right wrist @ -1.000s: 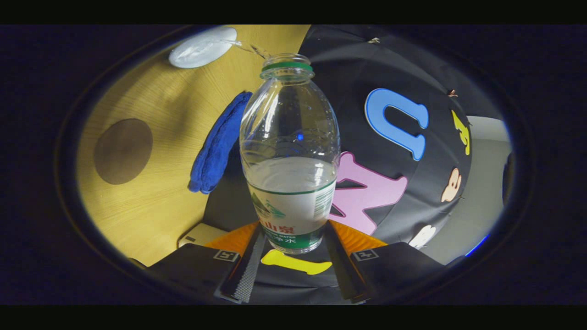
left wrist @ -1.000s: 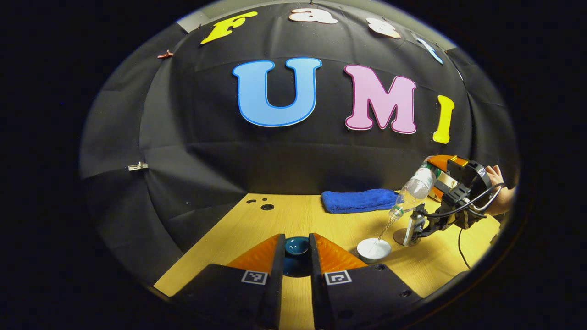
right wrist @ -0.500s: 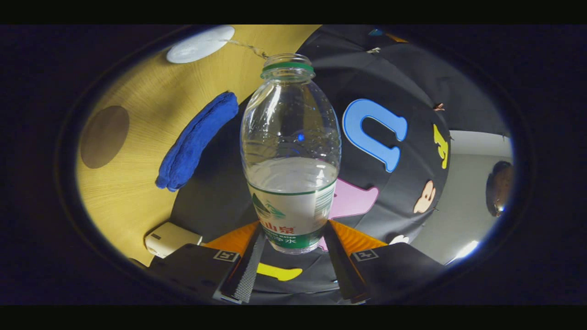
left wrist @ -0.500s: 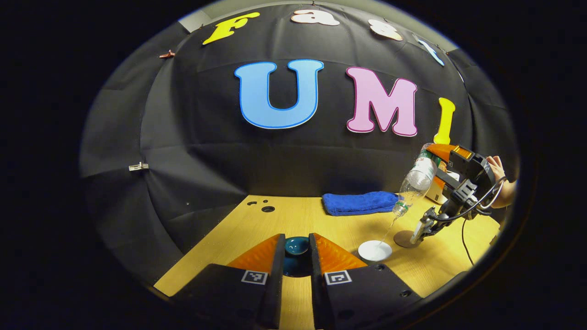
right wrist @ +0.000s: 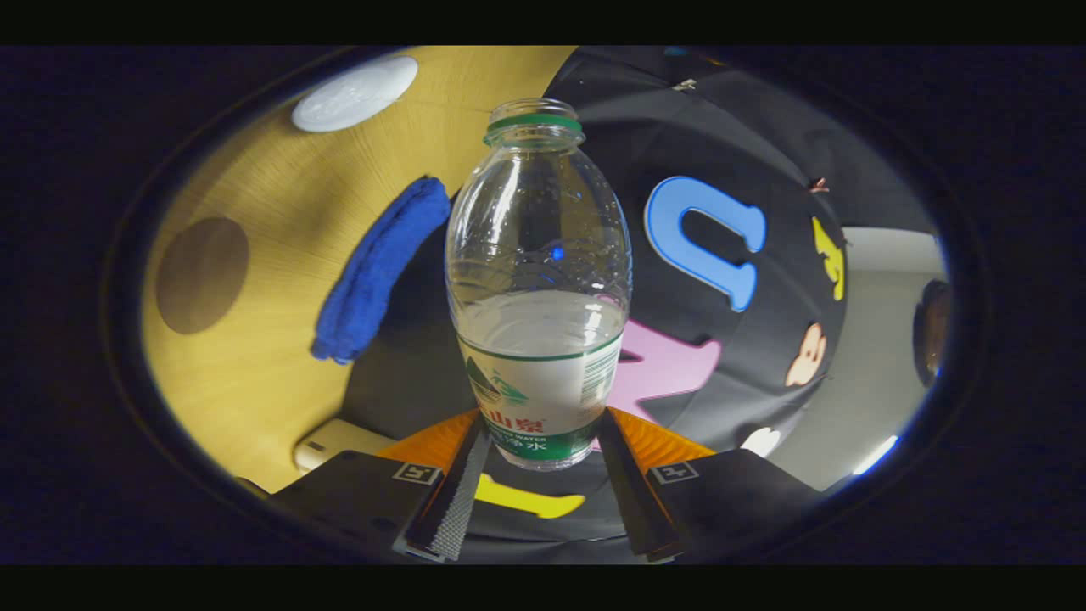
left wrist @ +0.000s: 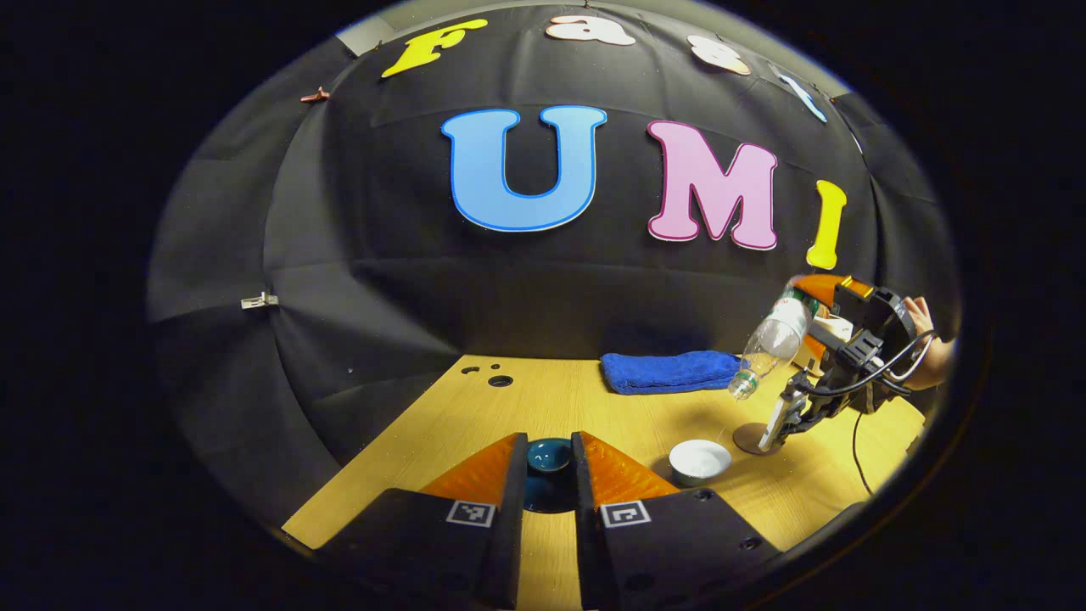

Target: Open the teacup lid with one hand, grasp the water bottle and pour water into the teacup with the other hand; after pouring, place the water bottle on the coaster and then close the teacup lid.

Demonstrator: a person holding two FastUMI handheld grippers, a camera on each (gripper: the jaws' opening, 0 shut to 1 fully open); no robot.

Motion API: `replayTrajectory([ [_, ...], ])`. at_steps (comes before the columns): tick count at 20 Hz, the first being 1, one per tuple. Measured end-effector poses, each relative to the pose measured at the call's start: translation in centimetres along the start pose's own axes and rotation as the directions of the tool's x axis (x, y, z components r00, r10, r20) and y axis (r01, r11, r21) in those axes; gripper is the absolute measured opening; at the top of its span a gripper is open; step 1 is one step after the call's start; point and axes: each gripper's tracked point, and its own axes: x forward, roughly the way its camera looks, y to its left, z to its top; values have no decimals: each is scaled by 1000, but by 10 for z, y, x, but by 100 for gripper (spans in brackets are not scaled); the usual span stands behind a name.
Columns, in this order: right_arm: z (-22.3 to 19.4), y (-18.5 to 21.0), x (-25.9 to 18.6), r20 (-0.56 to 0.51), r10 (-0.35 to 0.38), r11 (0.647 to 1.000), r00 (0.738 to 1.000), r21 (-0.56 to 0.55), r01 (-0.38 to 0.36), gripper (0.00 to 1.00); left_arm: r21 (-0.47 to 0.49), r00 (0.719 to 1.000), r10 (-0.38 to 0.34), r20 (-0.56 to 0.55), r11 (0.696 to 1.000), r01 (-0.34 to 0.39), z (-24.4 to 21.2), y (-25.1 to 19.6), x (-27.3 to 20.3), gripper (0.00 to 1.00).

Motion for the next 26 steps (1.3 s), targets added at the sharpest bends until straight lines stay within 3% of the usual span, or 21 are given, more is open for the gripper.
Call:
replayTrajectory([
  [2, 11, 41, -8, -1, 120, 987, 993, 109, -119, 74, 5, 1000, 0, -6, 1000, 0, -1, 1, -1, 27],
  [3, 18, 62, -13, 0, 181, 969, 984, 169, -178, 74, 7, 1000, -2, -9, 1000, 2, -3, 0, 1, 31],
  [4, 22, 81, -18, -2, 245, 943, 970, 234, -238, 74, 8, 1000, -4, -12, 1000, 4, -3, 0, 1, 27],
  [6, 26, 107, -31, -1, 360, 858, 933, 394, -330, 74, 12, 1000, -6, -21, 1000, 6, -4, 1, 3, 31],
  [7, 32, 123, -40, 8, 412, 798, 911, 480, -365, 75, 15, 1000, -7, -24, 1000, 7, -5, 0, 2, 31],
  [8, 40, 134, -46, 36, 451, 728, 892, 563, -391, 75, 19, 1000, -6, -25, 1000, 7, -4, 0, 3, 27],
  [9, 49, 139, -49, 68, 467, 660, 882, 636, -399, 75, 20, 1000, -8, -26, 1000, 8, -4, -1, 5, 31],
  [11, 70, 148, -63, 155, 478, 482, 865, 777, -406, 75, 21, 1000, -12, -26, 1000, 13, -2, -4, 7, 31],
  [13, 98, 142, -76, 262, 465, 245, 846, 880, -407, 75, 26, 999, -19, -27, 999, 20, -1, -9, 8, 30],
  [14, 109, 140, -80, 302, 448, 127, 842, 910, -394, 75, 28, 999, -24, -27, 999, 25, 1, -12, 10, 31],
  [16, 126, 142, -81, 339, 425, -64, 839, 936, -345, 75, 29, 999, -34, -31, 999, 35, 2, -18, 11, 31],
  [18, 141, 147, -88, 385, 414, -223, 825, 921, -319, 75, 27, 998, -42, -36, 999, 43, 1, -23, 13, 31],
  [19, 146, 150, -89, 397, 416, -278, 818, 912, -301, 75, 27, 998, -44, -38, 999, 45, 1, -26, 14, 31],
  [20, 147, 149, -91, 394, 424, -306, 815, 910, -281, 75, 29, 998, -46, -39, 998, 47, 1, -29, 15, 31],
  [23, 151, 151, -92, 379, 446, -331, 811, 911, -244, 75, 29, 998, -49, -49, 998, 50, -1, -37, 19, 27],
  [26, 156, 147, -94, 389, 453, -369, 802, 901, -229, 75, 32, 997, -51, -60, 998, 53, -2, -45, 22, 31],
])
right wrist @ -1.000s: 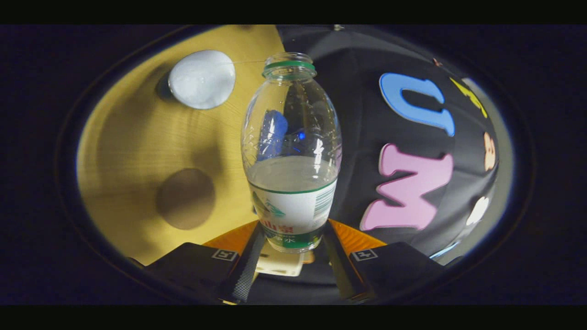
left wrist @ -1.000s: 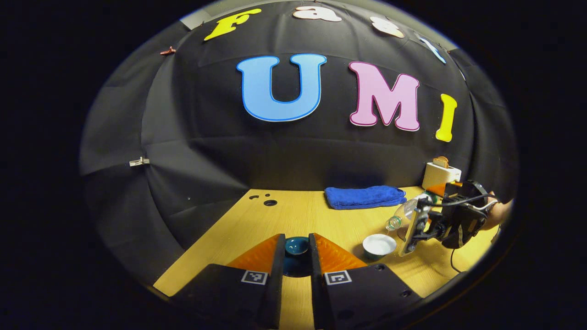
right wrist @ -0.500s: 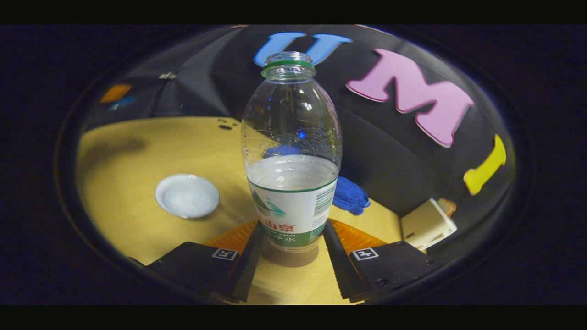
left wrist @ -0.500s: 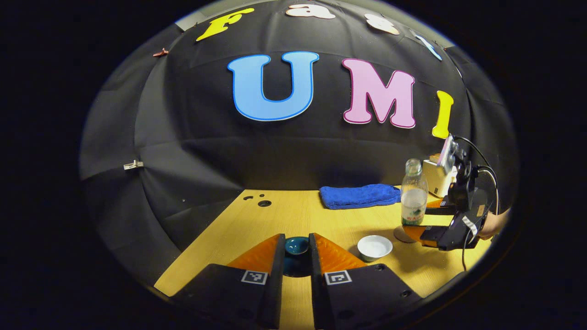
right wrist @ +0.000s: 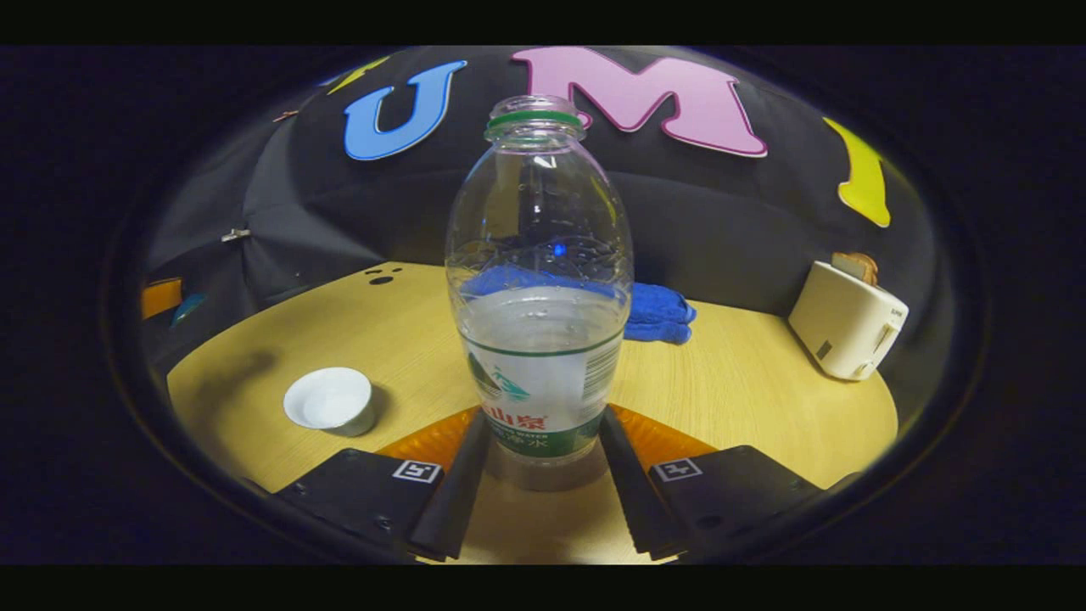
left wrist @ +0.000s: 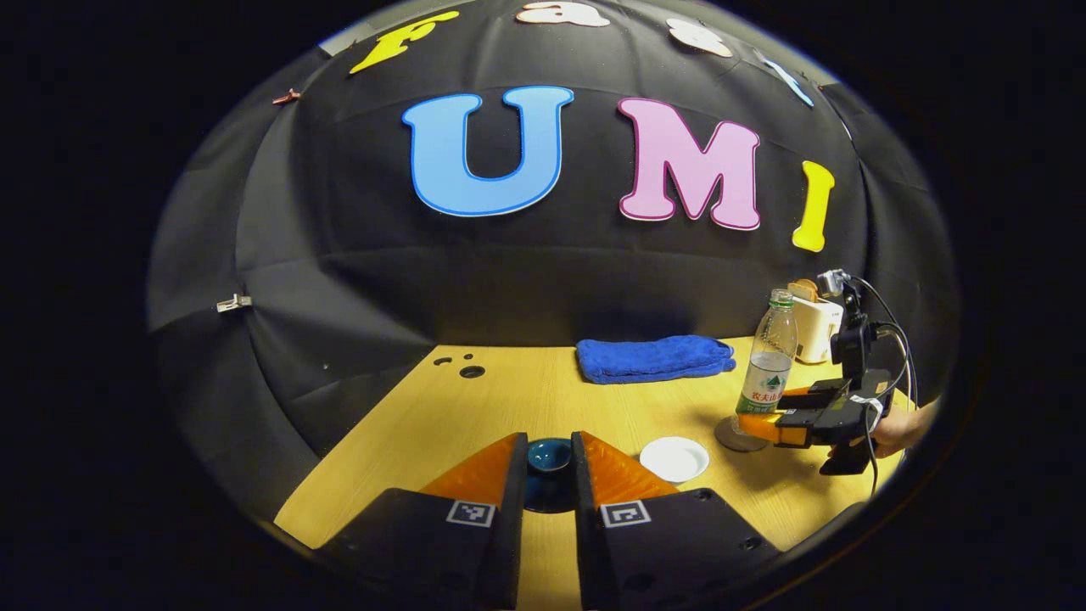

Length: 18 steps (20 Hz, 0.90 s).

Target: Open the teacup lid with one hand, grasp the water bottle and pour water into the teacup with the other hand; after pouring, place the water bottle on the coaster and then close the teacup lid.

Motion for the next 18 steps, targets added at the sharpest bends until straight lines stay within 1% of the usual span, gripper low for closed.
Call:
replayTrajectory([
  [8, 0, 10, -1, -7, 29, 998, 1000, 52, -29, 76, 10, 1000, -24, -6, 1000, 24, 6, -26, 16, 31],
  [11, -14, 12, -1, -60, 25, 998, 998, 65, -21, 81, 6, 999, -47, -11, 999, 47, 4, -39, 25, 31],
  [12, -20, 12, -4, -76, 27, 997, 997, 74, -22, 77, 2, 998, -59, -13, 998, 59, 4, -45, 29, 31],
  [13, -24, 13, -9, -91, 31, 996, 995, 89, -23, 84, -3, 997, -72, -17, 997, 72, 1, -51, 34, 31],
  [14, -27, 14, -8, -82, 29, 995, 996, 98, -21, 87, -11, 996, -88, -22, 996, 88, -1, -58, 40, 31],
  [15, -29, 13, -12, -89, 26, 995, 996, 102, -17, 93, -19, 994, -103, -26, 995, 102, -4, -64, 44, 27],
  [16, -33, 15, -19, -100, 28, 994, 995, 111, -17, 95, -31, 992, -121, -39, 992, 120, -9, -72, 50, 31],
  [17, -34, 15, -25, -104, 29, 993, 994, 120, -17, 98, -41, 989, -137, -50, 990, 135, -15, -78, 57, 31],
  [18, -38, 16, -34, -110, 29, 992, 994, 126, -15, 98, -51, 987, -151, -60, 988, 148, -20, -84, 62, 31],
])
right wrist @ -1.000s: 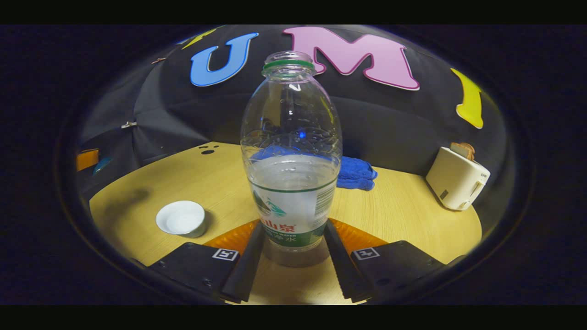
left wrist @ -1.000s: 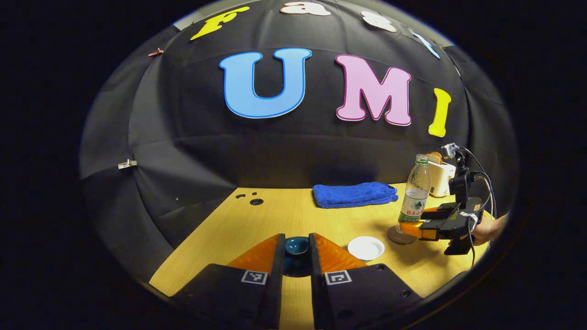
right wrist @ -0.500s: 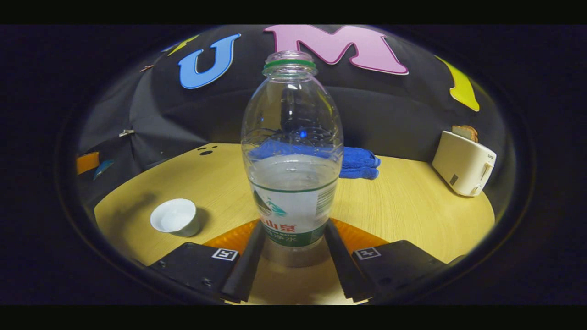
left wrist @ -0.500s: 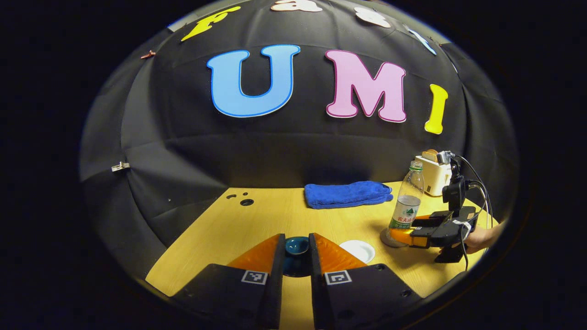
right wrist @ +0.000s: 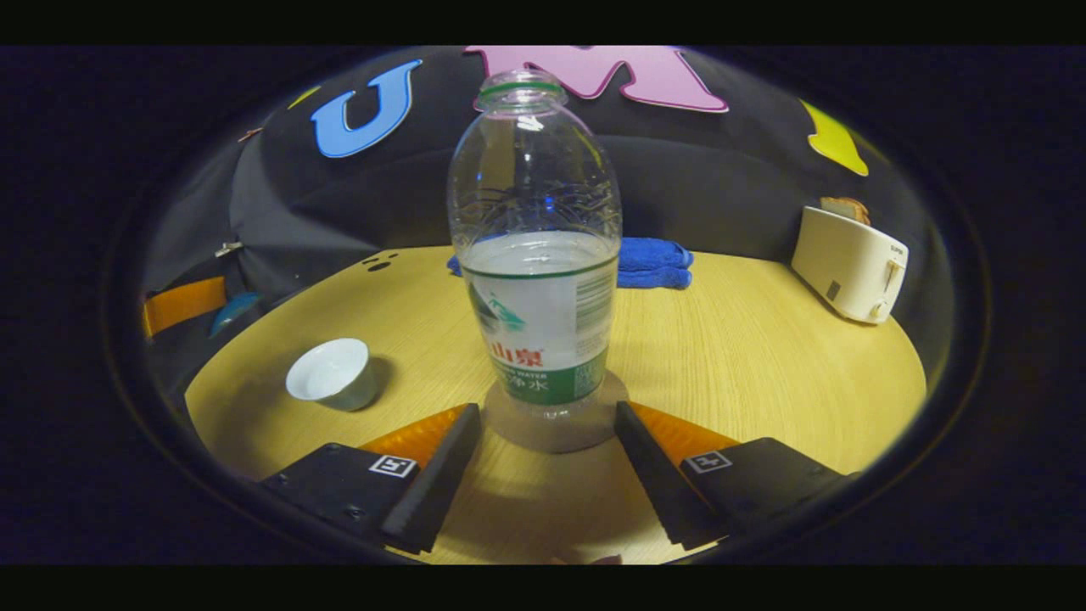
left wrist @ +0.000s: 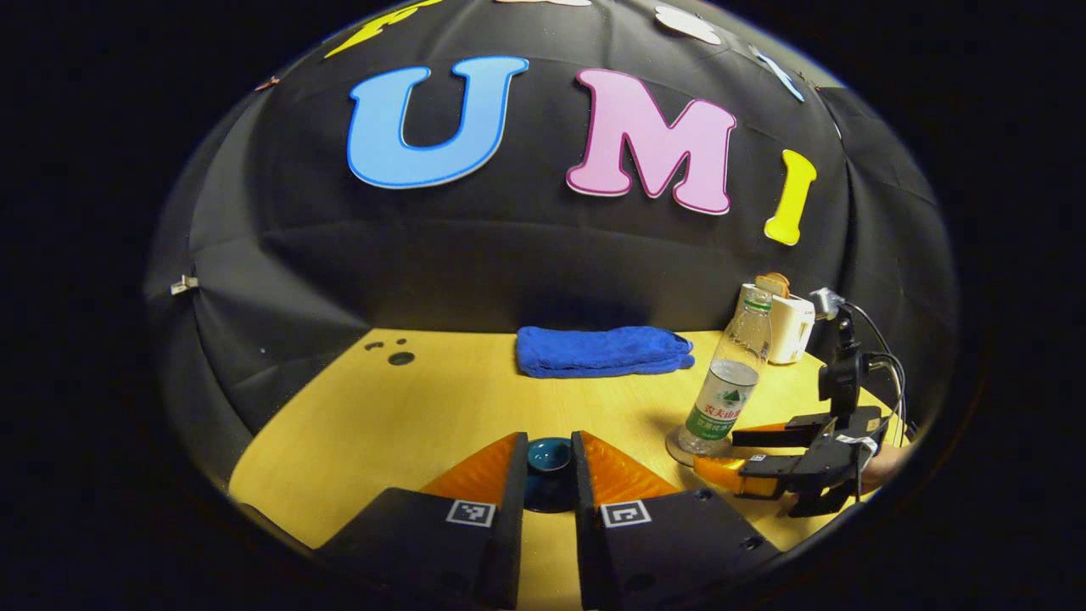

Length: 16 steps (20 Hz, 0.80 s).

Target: Open the teacup lid with one hand, grasp the water bottle and pour water into the teacup with the other hand; after pouring, place the water bottle on the coaster and then close the teacup lid.

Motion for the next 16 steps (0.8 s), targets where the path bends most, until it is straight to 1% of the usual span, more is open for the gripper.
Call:
replayTrajectory([
  [1, -3, -1, -8, -8, -2, 1000, 1000, 2, 2, 98, -5, 1000, -13, -9, 1000, 13, -4, -6, 6, 34],
  [3, -5, -8, -24, -10, -21, 1000, 1000, 3, 21, 98, -1, 999, -30, -27, 1000, 30, -14, -14, 19, 27],
  [4, -6, -8, -32, -11, -26, 1000, 1000, 8, 26, 98, 3, 999, -40, -34, 999, 40, -18, -19, 24, 31],
  [5, -5, -12, -38, -10, -34, 999, 999, 10, 34, 98, 7, 998, -53, -40, 999, 53, -20, -24, 28, 31],
  [6, -5, -15, -44, -8, -42, 999, 999, 9, 42, 98, 14, 997, -65, -44, 998, 65, -23, -29, 31, 34],
  [7, -3, -18, -48, -6, -50, 999, 999, 7, 50, 98, 24, 996, -76, -49, 997, 77, -27, -34, 35, 31],
  [9, 0, -23, -54, 2, -61, 998, 998, 11, 61, 98, 47, 994, -89, -59, 995, 92, -31, -39, 41, 31],
  [10, 1, -25, -56, 7, -65, 998, 998, 17, 65, 98, 57, 994, -92, -62, 994, 96, -34, -42, 43, 31],
  [11, 2, -28, -57, 9, -69, 997, 998, 22, 69, 98, 66, 993, -97, -68, 993, 102, -37, -43, 45, 27],
  [12, 2, -29, -58, 9, -74, 997, 997, 24, 74, 98, 76, 993, -96, -73, 992, 102, -39, -44, 47, 31],
  [14, 2, -34, -59, 8, -83, 996, 997, 21, 83, 98, 81, 992, -99, -80, 991, 105, -44, -46, 51, 31],
  [15, 1, -35, -60, 8, -84, 996, 996, 20, 84, 98, 82, 991, -99, -85, 991, 106, -47, -45, 52, 35],
  [16, 1, -37, -61, 7, -86, 996, 996, 20, 85, 99, 89, 991, -95, -94, 991, 104, -49, -45, 52, 31],
])
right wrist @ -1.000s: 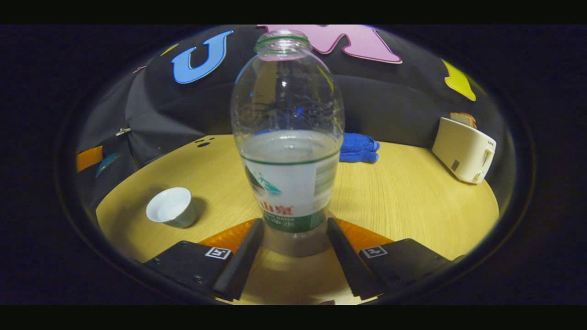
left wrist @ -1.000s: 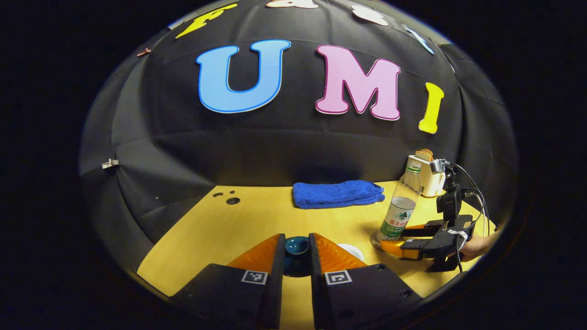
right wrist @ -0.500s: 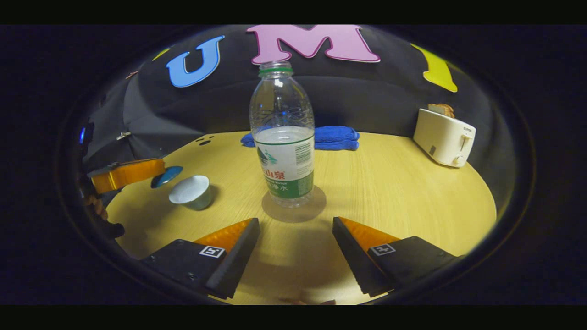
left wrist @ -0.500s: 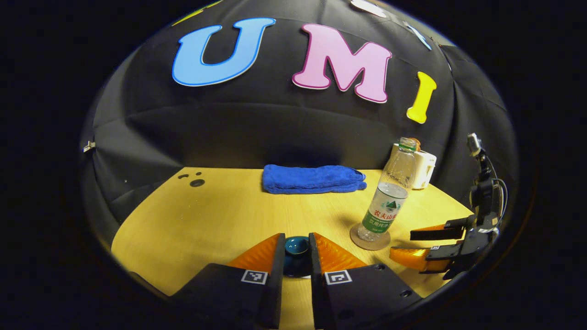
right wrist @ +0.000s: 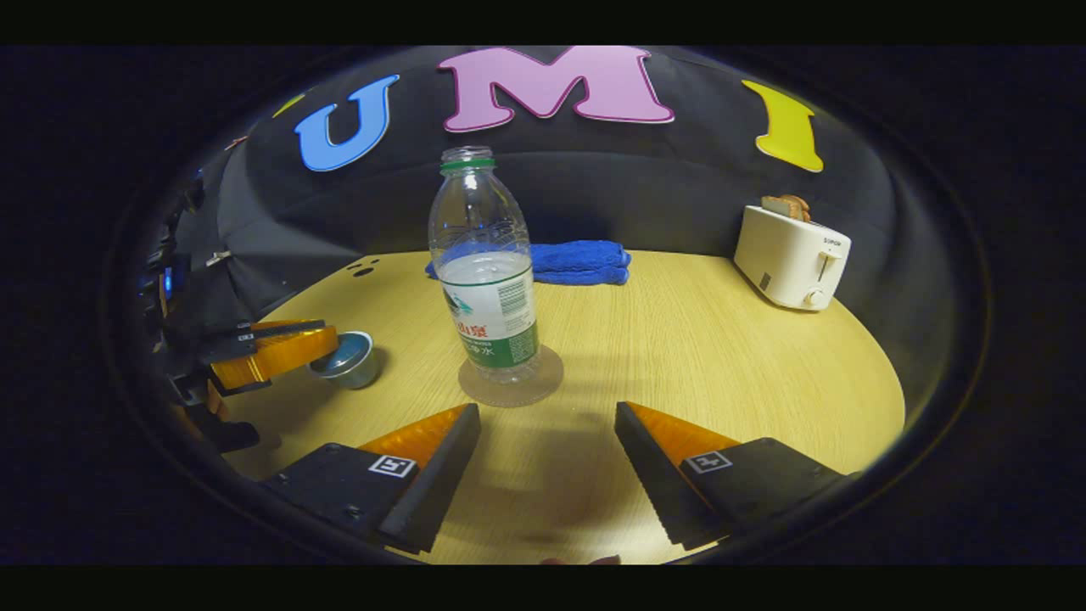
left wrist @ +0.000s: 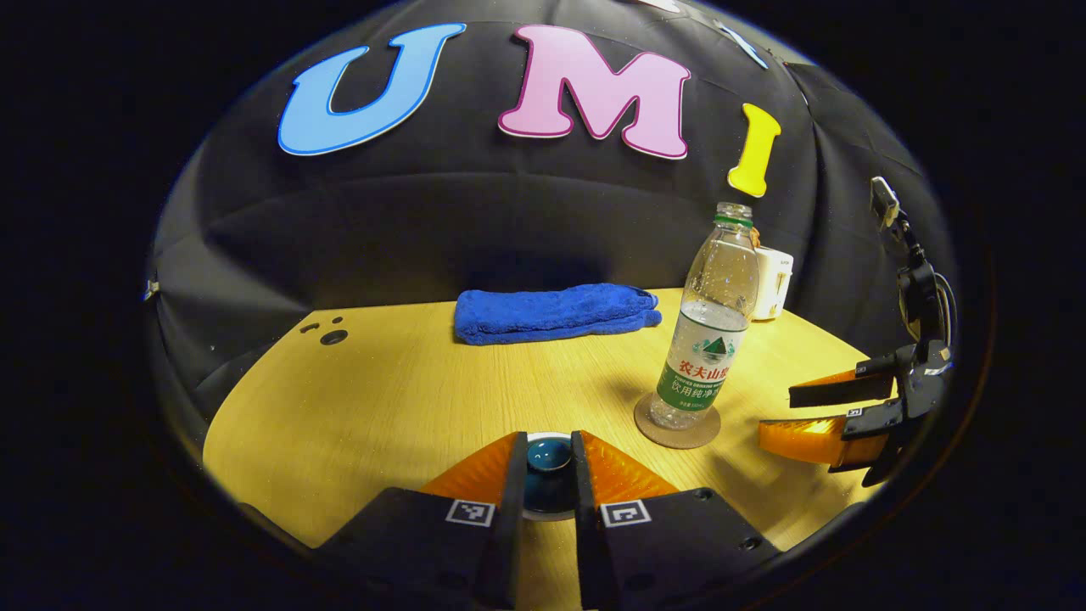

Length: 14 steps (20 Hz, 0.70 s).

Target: Open the teacup lid with one hand, grasp the water bottle and pour water into the teacup with the other hand; after pouring, place the water bottle on the coaster and then close the teacup lid.

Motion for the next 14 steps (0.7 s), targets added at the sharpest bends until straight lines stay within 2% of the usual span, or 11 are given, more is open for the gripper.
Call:
replayTrajectory([
  [3, 3, -1, -2, 3, -1, 1000, 1000, 4, 1, 98, 36, 1000, 11, 0, 999, -11, 2, -1, 1, 35],
  [5, 8, -1, -6, 8, -2, 1000, 1000, 7, 2, 98, 62, 1000, 21, 8, 998, -21, 6, -2, -2, 51],
  [6, 11, 1, -9, 14, -1, 1000, 1000, 6, 1, 98, 75, 1000, 24, 11, 997, -25, 9, -2, -6, 70],
  [7, 15, 1, -14, 18, -1, 1000, 1000, 2, 1, 98, 83, 1000, 24, 10, 996, -25, 11, -2, -10, 73],
  [8, 19, 3, -18, 24, 0, 1000, 1000, -1, 0, 98, 89, 1000, 24, 10, 996, -25, 16, -2, -16, 92],
  [10, 31, 7, -31, 39, 5, 1000, 999, -4, -5, 98, 97, 999, 25, 21, 995, -27, 28, -2, -32, 99],
  [14, 55, 20, -62, 74, 15, 1000, 997, -27, -13, 98, 121, 999, 24, 39, 992, -29, 53, -1, -75, 97],
])
